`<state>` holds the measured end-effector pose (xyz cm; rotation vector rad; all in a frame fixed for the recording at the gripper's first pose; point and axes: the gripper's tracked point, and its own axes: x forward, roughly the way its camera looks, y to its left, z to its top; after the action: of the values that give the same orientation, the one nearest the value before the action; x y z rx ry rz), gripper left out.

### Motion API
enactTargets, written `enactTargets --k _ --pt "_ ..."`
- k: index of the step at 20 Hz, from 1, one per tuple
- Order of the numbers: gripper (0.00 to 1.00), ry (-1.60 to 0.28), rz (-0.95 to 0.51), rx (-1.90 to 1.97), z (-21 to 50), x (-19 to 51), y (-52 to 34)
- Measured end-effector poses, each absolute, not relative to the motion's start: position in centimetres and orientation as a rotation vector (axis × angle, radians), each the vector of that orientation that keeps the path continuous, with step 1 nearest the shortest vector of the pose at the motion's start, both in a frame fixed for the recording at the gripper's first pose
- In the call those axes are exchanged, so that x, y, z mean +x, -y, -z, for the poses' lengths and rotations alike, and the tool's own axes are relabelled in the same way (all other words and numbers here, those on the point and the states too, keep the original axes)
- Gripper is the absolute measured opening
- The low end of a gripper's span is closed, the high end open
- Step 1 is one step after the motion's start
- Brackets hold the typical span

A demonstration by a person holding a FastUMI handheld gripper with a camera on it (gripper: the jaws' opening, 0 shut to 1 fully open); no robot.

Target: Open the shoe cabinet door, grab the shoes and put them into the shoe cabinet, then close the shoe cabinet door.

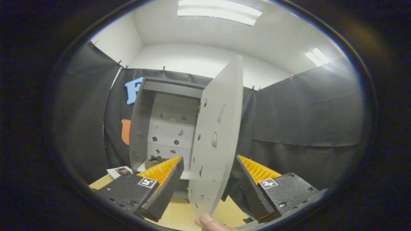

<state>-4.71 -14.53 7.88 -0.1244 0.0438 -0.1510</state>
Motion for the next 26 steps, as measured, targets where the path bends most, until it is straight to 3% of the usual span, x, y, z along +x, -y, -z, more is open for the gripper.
enactTargets --k 7,13,26 --pt "1.00 -0.002 0.216 -0.017 -8.9 -7.5 23.4" --pt "1.00 -0.033 0.335 -0.035 -5.4 -6.5 29.1" --pt "1.00 -0.185 0.184 -0.171 2.7 -0.7 23.2"
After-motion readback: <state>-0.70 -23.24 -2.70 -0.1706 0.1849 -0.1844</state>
